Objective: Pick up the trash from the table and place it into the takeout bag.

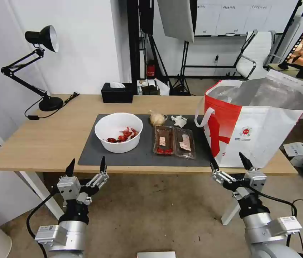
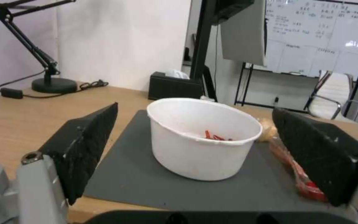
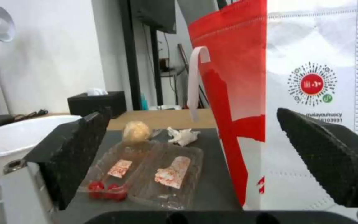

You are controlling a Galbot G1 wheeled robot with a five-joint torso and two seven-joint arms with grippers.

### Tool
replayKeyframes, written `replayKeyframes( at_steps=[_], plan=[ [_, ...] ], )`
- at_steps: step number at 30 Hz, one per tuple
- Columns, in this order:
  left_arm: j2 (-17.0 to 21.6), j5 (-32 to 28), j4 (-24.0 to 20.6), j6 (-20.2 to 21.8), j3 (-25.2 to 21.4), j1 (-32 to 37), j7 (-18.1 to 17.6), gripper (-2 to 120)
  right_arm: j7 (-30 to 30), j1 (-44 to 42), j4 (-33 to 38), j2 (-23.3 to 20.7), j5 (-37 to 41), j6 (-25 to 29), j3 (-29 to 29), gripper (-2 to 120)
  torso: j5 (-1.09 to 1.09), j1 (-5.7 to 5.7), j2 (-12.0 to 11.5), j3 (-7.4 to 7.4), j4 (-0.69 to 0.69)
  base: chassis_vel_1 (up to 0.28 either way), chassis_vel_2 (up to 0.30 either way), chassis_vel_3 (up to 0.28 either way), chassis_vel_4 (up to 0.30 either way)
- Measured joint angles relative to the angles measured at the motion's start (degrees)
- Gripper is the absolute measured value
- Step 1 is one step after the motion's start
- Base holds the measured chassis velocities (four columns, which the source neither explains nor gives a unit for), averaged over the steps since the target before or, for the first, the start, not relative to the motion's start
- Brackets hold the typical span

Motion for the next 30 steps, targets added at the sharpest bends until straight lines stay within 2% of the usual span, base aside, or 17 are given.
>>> replayKeyframes(
  at_steps=[3,5,6,8,9,12,13,16,17,20,21,23,24,26,28,30],
  plan=[
    [0.05,0.15,0.5,-0.12,-0.07,-0.01,0.04,100,0.0,-0.05,-0.39,0.23,-0.1,-0.55,-0.24,100,0.0,0.0,0.0,0.0,0.0,0.0,0.0,0.0,0.0],
    [0.1,0.28,1.02,0.48,-0.06,-0.01,0.16,100,0.97,-0.45,-0.55,0.31,1.67,-4.85,-1.36,100,0.0,0.0,0.0,0.0,0.0,0.0,0.0,0.0,0.0],
    [0.1,0.28,1.02,0.48,-0.06,-0.01,0.16,100,0.97,-0.45,-0.55,0.31,1.67,-4.85,-1.36,100,0.0,0.0,0.0,0.0,0.0,0.0,0.0,0.0,0.0],
    [0.22,0.22,1.41,4.26,0.3,0.0,0.07,100,5.63,-0.55,0.56,0.14,11.15,-11.25,-3.03,100,0.0,0.0,0.0,0.0,0.0,0.0,0.0,0.0,0.0],
    [0.22,0.22,1.41,4.26,0.3,0.0,0.07,100,5.63,-0.55,0.56,0.14,11.15,-11.25,-3.03,100,0.0,0.0,0.0,0.0,0.0,0.0,0.0,0.0,0.0],
    [0.8,-2.52,0.48,12.22,0.31,-0.22,-1.08,100,13.9,0.77,3.35,-1.62,26.31,-18.77,-3.81,100,-0.01,0.0,0.0,0.0,0.0,0.0,0.0,0.0,0.0],
    [0.8,-2.52,0.48,12.22,0.31,-0.22,-1.08,100,13.9,0.77,3.35,-1.62,26.31,-18.77,-3.81,100,-0.01,0.0,0.0,0.0,0.0,0.0,0.0,0.0,0.0],
    [1.39,-4.21,-0.51,15.93,-0.44,-0.81,-1.43,100,21.38,2.99,4.71,-4.38,40.68,-21.8,-3.8,100,0.0,0.0,0.0,0.0,0.0,0.0,0.0,0.0,0.0],
    [1.39,-4.21,-0.51,15.93,-0.44,-0.81,-1.43,100,21.38,2.99,4.71,-4.38,40.68,-21.8,-3.8,100,0.0,0.0,0.0,0.0,0.0,0.0,0.0,0.0,0.0],
    [1.85,-5.11,-0.83,16.43,-1.06,-1.13,-1.52,100,28.71,6.98,4.3,-6.74,55.1,-21.12,-4.02,100,0.0,0.0,0.0,0.0,0.0,0.0,0.0,0.0,0.0],
    [1.85,-5.11,-0.83,16.43,-1.06,-1.13,-1.52,100,28.71,6.98,4.3,-6.74,55.1,-21.12,-4.02,100,0.0,0.0,0.0,0.0,0.0,0.0,0.0,0.0,0.0],
    [1.87,-5.45,-0.88,16.15,-1.1,-1.2,-1.56,100,33.59,11.02,2.8,-7.35,64.98,-18.22,-4.87,100,0.0,0.0,0.0,0.0,0.0,0.0,0.0,0.0,0.0],
    [1.87,-5.45,-0.88,16.15,-1.1,-1.2,-1.56,100,33.59,11.02,2.8,-7.35,64.98,-18.22,-4.87,100,0.0,0.0,0.0,0.0,0.0,0.0,0.0,0.0,0.0],
    [1.82,-5.56,-0.98,15.63,-1.11,-1.38,-1.58,100,37.01,15.1,0.33,-7.33,68.72,-14.12,-7.19,100,0.0,0.01,0.0,0.01,0.01,0.0,0.0,0.0,0.0],
    [1.69,-5.56,-1.12,15.55,-1.09,-1.41,-1.58,100,38.11,16.47,-0.77,-7.1,68.58,-12.26,-8.71,100,0.0,0.01,0.0,0.0,0.0,0.0,0.0,0.0,0.0],
    [1.49,-5.46,-1.47,15.43,-1.11,-1.25,-1.58,100,40.96,19.11,-3.11,-5.91,66.65,-8.89,-12.88,100,0.0,0.0,0.0,0.0,0.0,0.0,0.0,0.0,0.0]
  ],
)
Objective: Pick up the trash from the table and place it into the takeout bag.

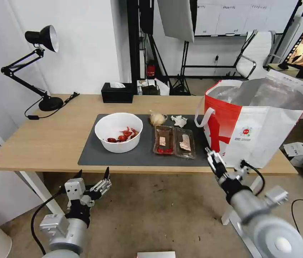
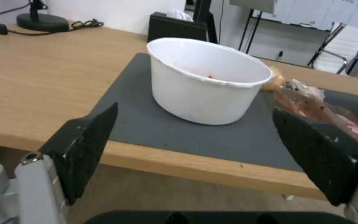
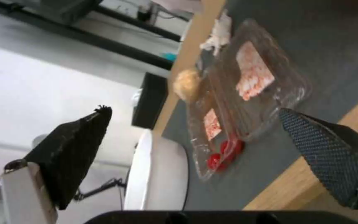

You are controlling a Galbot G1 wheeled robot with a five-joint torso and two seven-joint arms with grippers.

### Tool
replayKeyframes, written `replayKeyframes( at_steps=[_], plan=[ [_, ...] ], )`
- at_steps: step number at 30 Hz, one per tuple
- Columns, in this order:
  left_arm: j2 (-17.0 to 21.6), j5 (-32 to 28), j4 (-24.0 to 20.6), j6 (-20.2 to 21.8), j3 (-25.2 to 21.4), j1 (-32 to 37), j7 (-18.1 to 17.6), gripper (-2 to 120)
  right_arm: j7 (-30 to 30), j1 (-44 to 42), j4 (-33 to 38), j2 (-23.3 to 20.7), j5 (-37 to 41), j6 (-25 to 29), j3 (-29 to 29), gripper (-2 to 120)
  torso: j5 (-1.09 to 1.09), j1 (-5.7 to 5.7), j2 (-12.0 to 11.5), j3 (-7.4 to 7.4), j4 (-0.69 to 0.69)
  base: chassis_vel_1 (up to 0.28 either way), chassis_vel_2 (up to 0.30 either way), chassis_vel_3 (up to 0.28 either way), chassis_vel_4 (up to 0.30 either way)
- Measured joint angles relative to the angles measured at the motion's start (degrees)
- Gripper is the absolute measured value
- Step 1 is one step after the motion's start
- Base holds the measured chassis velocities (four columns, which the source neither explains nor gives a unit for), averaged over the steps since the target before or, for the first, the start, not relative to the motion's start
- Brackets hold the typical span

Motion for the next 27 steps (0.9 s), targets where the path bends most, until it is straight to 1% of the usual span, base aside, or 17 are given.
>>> replayKeyframes(
  at_steps=[2,3,7,8,10,14,27],
  plan=[
    [0.26,0.07,-0.14,-0.11,-0.38,0.4,-0.01,100,2.47,2.53,-2.38,2.28,-1.83,1.63,-3.39,100,0.0,0.0,0.0,0.0,0.0,0.0,0.0,0.0,0.0],
    [0.26,0.07,-0.14,-0.11,-0.38,0.4,-0.01,100,2.47,2.53,-2.38,2.28,-1.83,1.63,-3.39,100,0.0,0.0,0.0,0.0,0.0,0.0,0.0,0.0,0.0],
    [0.81,0.09,-0.11,-0.36,-0.95,0.77,-0.17,100,5.46,6.1,-6.82,7.41,-3.63,2.09,-7.1,100,-0.01,0.0,0.0,0.0,0.01,0.0,0.0,0.0,0.0],
    [0.81,0.09,-0.11,-0.36,-0.95,0.77,-0.17,100,5.46,6.1,-6.82,7.41,-3.63,2.09,-7.1,100,-0.01,0.0,0.0,0.0,0.01,0.0,0.0,0.0,0.0],
    [0.86,0.14,0.01,-0.36,-1.01,0.87,-0.17,100,6.01,6.93,-8.5,9.4,-4.64,2.12,-8.05,100,-0.01,0.0,0.0,0.0,0.01,0.0,0.0,0.0,0.0],
    [0.99,0.2,0.48,-0.49,-1.08,0.81,-0.16,100,6.1,8.31,-10.64,10.59,-5.25,2.52,-8.24,100,-0.01,0.0,0.0,0.0,0.0,0.0,0.0,0.0,0.0],
    [1.26,0.26,1.57,-1.19,-0.98,0.5,-0.18,100,6.71,12.93,-16.42,10.6,-5.01,3.03,-7.83,100,0.0,0.0,0.0,0.0,0.0,0.0,0.0,0.0,0.0]
  ],
)
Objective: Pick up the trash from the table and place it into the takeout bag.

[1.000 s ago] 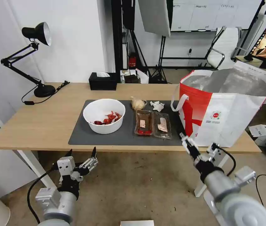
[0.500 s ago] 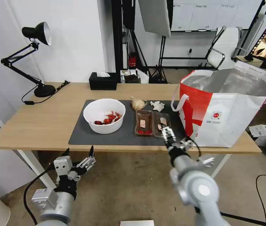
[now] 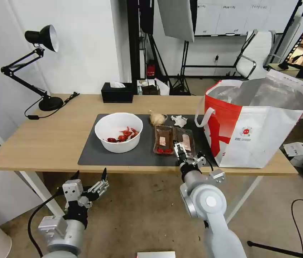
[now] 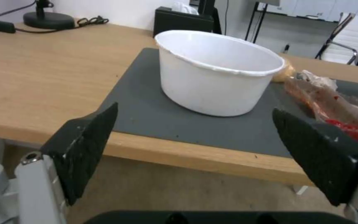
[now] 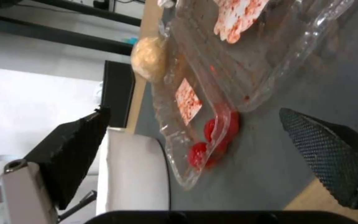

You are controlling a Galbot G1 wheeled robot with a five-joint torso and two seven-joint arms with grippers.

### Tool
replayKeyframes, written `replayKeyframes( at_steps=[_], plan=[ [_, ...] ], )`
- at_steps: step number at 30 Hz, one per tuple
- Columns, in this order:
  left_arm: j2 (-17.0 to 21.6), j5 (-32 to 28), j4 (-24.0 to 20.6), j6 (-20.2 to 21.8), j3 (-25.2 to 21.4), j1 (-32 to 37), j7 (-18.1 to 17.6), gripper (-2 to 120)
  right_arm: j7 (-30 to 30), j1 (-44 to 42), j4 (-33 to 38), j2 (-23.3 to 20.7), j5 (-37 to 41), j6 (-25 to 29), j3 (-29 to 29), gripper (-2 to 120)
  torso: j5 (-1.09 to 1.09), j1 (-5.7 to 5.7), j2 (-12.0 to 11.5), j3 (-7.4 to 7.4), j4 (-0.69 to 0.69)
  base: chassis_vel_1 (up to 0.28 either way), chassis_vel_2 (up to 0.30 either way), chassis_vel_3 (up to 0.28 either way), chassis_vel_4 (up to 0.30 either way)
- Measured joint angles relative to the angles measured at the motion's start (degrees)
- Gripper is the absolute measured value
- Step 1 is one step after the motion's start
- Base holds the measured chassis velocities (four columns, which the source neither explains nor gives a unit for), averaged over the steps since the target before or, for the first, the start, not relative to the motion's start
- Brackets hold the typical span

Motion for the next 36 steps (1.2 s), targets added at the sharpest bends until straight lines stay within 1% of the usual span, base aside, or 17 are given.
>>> replayKeyframes(
  at_steps=[6,15,19,23,27,30,31,34,35,36],
  plan=[
    [0.06,0.04,0.41,-0.4,-0.02,-0.06,-0.07,100,0.34,1.36,-1.12,-0.05,1.06,0.01,0.23,100,0.0,0.0,0.0,0.0,0.0,0.0,0.0,0.0,0.0],
    [0.04,0.12,0.76,-0.78,-0.09,-0.1,-0.11,100,2.52,3.7,-3.29,-0.05,1.84,-0.21,0.19,100,0.0,0.0,0.0,0.0,0.0,0.0,0.0,0.0,0.0],
    [0.11,0.13,0.88,-0.89,-0.15,-0.1,-0.15,100,2.46,3.92,-3.66,-0.05,1.86,-0.28,0.23,100,0.0,0.0,0.01,-0.01,0.0,0.0,0.0,0.0,0.0],
    [0.06,0.15,1.02,-1.08,-0.11,-0.1,-0.17,100,1.01,3.96,-4.02,-0.06,1.14,-0.26,0.25,100,0.0,-0.01,0.0,0.0,0.0,0.0,0.0,0.0,0.0],
    [0.02,0.19,1.09,-1.38,-0.05,0.0,-0.18,100,-1.33,4.04,-4.07,-0.09,-1.64,0.33,0.23,100,0.0,-0.01,0.0,0.0,0.0,0.0,0.0,0.0,0.0],
    [0.05,0.25,1.14,-2.05,-0.03,0.19,-0.19,100,-3.96,3.95,-3.86,-0.14,-5.78,0.59,0.23,100,0.0,-0.01,0.0,0.0,0.0,0.0,0.0,0.0,0.0],
    [0.05,0.25,1.14,-2.05,-0.03,0.19,-0.19,100,-3.96,3.95,-3.86,-0.14,-5.78,0.59,0.23,100,0.0,-0.01,0.0,0.0,0.0,0.0,0.0,0.0,0.0],
    [0.1,0.29,1.16,-2.53,-0.03,0.42,-0.21,100,-7.05,4.04,-4.01,-0.63,-10.91,0.56,-0.14,100,0.0,-0.01,0.0,0.0,0.0,0.0,0.0,0.0,0.0],
    [0.1,0.29,1.16,-2.53,-0.03,0.42,-0.21,100,-7.05,4.04,-4.01,-0.63,-10.91,0.56,-0.14,100,0.0,-0.01,0.0,0.0,0.0,0.0,0.0,0.0,0.0],
    [0.12,0.3,1.16,-2.66,-0.03,0.51,-0.22,100,-8.49,4.29,-4.09,-1.05,-12.84,0.53,-0.51,100,0.0,-0.01,0.0,0.0,0.0,0.0,0.0,0.0,0.0]
  ],
)
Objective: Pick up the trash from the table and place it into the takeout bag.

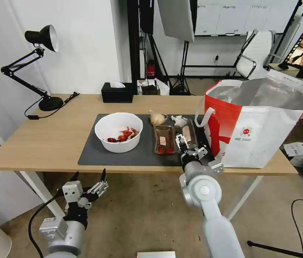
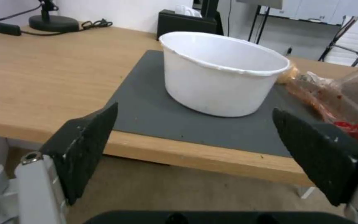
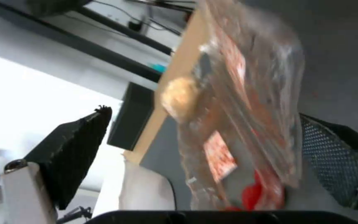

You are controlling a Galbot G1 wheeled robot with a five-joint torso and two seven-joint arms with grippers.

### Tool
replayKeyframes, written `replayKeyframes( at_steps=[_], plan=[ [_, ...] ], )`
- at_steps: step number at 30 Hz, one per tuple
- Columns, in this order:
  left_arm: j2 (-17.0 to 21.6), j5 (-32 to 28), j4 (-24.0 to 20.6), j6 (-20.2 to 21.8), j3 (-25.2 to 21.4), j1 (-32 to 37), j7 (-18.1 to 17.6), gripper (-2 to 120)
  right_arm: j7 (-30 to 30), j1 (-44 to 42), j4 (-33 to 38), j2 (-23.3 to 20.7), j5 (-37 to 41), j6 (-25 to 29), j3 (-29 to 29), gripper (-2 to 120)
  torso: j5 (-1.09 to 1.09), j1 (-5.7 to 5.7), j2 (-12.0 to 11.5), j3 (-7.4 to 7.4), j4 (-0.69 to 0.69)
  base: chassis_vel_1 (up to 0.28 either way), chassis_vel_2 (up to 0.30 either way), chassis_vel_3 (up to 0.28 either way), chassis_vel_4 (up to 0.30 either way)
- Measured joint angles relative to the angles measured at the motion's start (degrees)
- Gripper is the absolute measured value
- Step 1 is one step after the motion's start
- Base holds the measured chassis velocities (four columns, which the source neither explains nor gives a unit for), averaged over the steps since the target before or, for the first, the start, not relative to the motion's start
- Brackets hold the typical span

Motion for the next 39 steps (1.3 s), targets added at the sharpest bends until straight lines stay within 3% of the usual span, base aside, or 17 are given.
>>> replayKeyframes(
  at_steps=[6,11,20,28,31,33,34,39],
  plan=[
    [-0.15,0.16,-0.45,-0.16,-0.01,0.39,-0.01,100,-4.84,1.57,0.31,-2.14,-4.13,-0.85,-1.24,100,0.0,0.0,0.0,0.0,0.0,0.0,0.0,0.0,0.0],
    [-0.32,0.24,-0.74,-0.23,-0.01,0.75,-0.03,100,-7.07,4.01,-0.28,-3.85,-2.36,-4.1,-2.33,100,0.0,0.0,0.0,0.0,0.0,0.0,0.0,0.0,0.0],
    [-0.63,0.53,-0.84,-0.26,0.04,1.01,-0.07,100,1.66,10.07,-5.79,-3.57,11.05,-10.88,-2.01,100,0.0,0.0,0.0,0.0,0.01,0.0,0.0,0.0,0.0],
    [-0.8,0.93,-1.08,-0.28,0.65,1.35,-0.08,100,3.98,11.83,-6.6,-3.33,18.08,-10.86,-0.99,100,0.0,0.0,0.0,0.0,0.01,0.0,0.0,0.0,0.0],
    [-0.49,0.95,-1.0,-0.27,0.73,1.15,-0.08,100,-1.21,13.04,-5.69,-6.18,12.69,-10.37,-2.38,100,0.0,0.0,0.0,0.0,0.0,0.0,0.0,0.0,0.0],
    [0.48,0.24,-0.91,-0.16,0.53,0.65,-0.09,100,-9.78,15.87,-7.27,-12.88,-5.33,-10.39,-6.63,100,0.0,0.0,0.0,0.0,0.0,0.0,0.0,0.0,0.0],
    [0.81,-0.02,-0.85,-0.08,0.44,0.44,-0.11,100,-12.17,16.78,-8.39,-14.69,-9.92,-10.36,-7.77,97,0.0,0.0,0.0,0.0,0.0,0.0,0.0,0.0,0.0],
    [2.06,-1.59,-0.44,0.12,0.37,-0.56,-0.16,100,-19.84,20.66,-13.55,-20.9,-20.43,-9.77,-12.09,84,0.01,0.01,0.0,0.0,-0.01,0.0,0.0,0.0,0.0]
  ],
)
